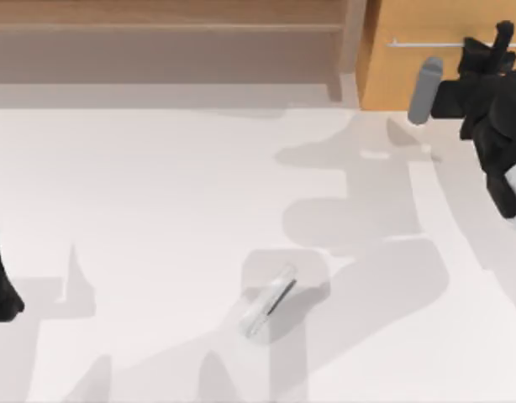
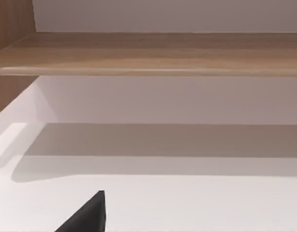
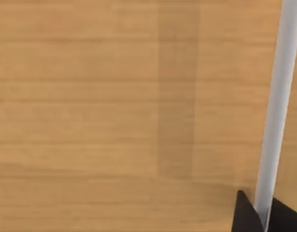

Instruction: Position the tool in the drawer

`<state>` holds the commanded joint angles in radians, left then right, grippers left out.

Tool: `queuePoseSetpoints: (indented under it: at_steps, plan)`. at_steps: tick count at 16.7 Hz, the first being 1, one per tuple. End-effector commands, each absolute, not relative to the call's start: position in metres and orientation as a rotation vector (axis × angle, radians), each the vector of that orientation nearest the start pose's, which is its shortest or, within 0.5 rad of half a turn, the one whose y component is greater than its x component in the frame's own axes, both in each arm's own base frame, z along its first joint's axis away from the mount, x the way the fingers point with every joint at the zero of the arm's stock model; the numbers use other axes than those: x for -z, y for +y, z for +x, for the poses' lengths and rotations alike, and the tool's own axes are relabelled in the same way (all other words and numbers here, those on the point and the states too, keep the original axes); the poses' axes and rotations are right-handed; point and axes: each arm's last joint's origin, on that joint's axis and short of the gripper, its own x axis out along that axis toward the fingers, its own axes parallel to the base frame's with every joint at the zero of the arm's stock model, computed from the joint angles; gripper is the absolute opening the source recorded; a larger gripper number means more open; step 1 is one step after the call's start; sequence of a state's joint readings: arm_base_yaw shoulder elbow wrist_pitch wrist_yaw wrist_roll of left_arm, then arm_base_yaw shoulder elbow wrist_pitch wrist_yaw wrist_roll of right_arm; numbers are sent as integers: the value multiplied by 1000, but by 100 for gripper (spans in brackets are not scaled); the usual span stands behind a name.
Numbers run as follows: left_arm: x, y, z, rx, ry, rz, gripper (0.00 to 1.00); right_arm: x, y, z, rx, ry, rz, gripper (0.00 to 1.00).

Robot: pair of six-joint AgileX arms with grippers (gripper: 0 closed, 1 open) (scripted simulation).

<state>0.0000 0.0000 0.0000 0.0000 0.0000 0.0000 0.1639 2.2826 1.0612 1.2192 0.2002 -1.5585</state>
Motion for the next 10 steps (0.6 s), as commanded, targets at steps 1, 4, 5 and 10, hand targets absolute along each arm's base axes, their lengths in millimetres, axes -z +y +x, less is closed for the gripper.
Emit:
queuePoseSetpoints:
  at_steps: [1,4,5,10]
  plan:
    - [-160,-1,106,0,0,0,100,-89,69,431,8,8,-1571,0]
    - [-160,-1,106,0,0,0,100,-89,69,431,8,8,-1571,0]
    - [-160,-1,106,0,0,0,100,-88,70,430,2,10,-1569,0]
    - [-160,-1,106,0,0,0,100,-85,74,404,-17,7,-1574,0]
